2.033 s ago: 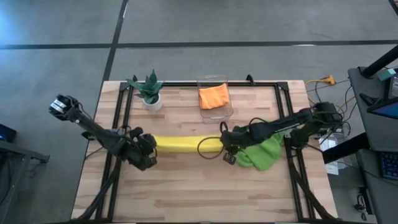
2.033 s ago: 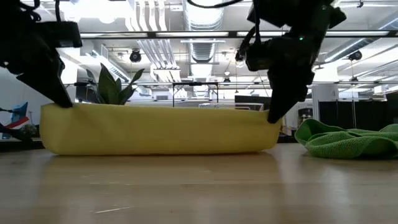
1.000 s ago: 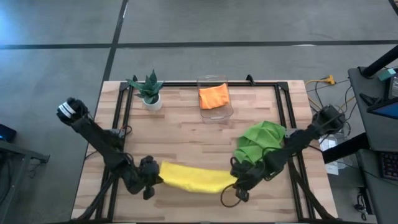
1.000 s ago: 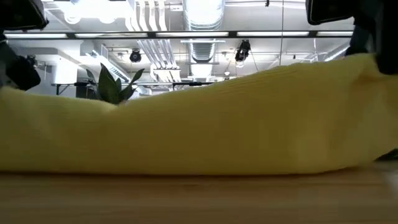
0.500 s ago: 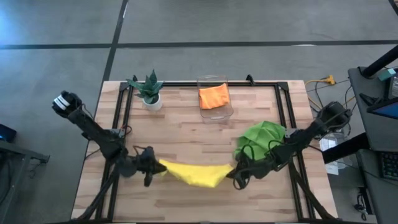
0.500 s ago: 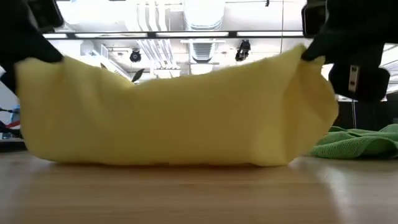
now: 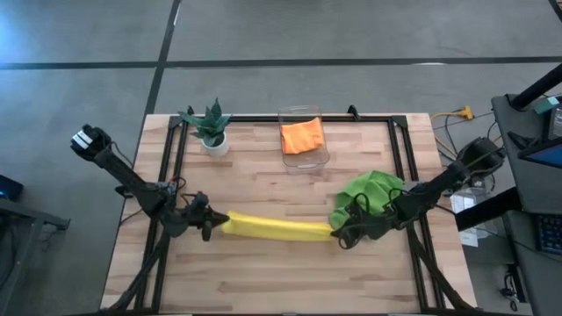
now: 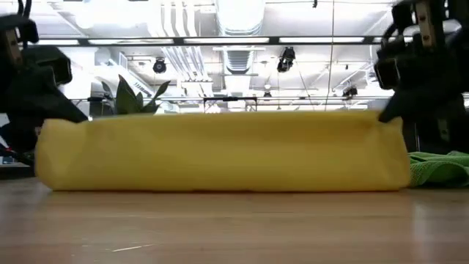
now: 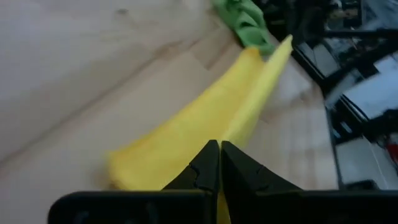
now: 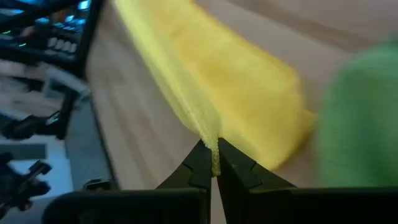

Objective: Fold microfiber towels
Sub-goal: Fold the yellow towel

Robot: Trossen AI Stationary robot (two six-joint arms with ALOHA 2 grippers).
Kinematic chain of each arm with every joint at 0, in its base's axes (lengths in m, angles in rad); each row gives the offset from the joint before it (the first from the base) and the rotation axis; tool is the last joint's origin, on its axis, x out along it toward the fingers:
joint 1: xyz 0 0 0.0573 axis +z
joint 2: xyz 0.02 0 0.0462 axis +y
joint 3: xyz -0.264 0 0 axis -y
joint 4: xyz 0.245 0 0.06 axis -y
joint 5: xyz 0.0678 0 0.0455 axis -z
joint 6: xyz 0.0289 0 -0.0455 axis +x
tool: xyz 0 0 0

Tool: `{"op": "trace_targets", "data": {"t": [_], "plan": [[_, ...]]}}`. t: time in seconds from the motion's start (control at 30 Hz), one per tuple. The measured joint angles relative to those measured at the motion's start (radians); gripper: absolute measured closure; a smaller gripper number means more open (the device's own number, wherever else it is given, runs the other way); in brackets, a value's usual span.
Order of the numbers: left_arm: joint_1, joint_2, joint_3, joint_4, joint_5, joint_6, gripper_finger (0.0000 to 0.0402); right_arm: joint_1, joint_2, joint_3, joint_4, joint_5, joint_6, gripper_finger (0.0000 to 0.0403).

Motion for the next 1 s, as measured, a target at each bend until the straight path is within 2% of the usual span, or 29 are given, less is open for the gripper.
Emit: {"op": "trace_targets", "data": {"t": [0.17, 0.5, 0.7, 0.83, 1.0], "plan": [[0.006, 0.004, -0.026, -0.03, -0.023, -0.042, 0.0401, -0.008, -0.015, -0.043, -0.023, -0.011, 0.043, 0.0394], [0.044, 0.069, -0.01, -0.037, -0.023, -0.04, 0.0401, -0.052, -0.009, -0.043, -0.022, -0.012, 0.035, 0.0392], [0.051, 0.067, 0.023, -0.036, -0.024, 0.026, 0.0401, -0.085, -0.009, -0.042, -0.088, -0.068, 0.061, 0.0383], [0.051, 0.059, 0.043, -0.034, -0.027, 0.069, 0.0401, -0.093, -0.009, -0.018, -0.219, -0.103, 0.078, 0.0362], [0.051, 0.058, 0.068, -0.036, -0.027, 0.075, 0.0401, -0.093, -0.009, 0.03, -0.332, -0.109, 0.033, 0.0313]]}}
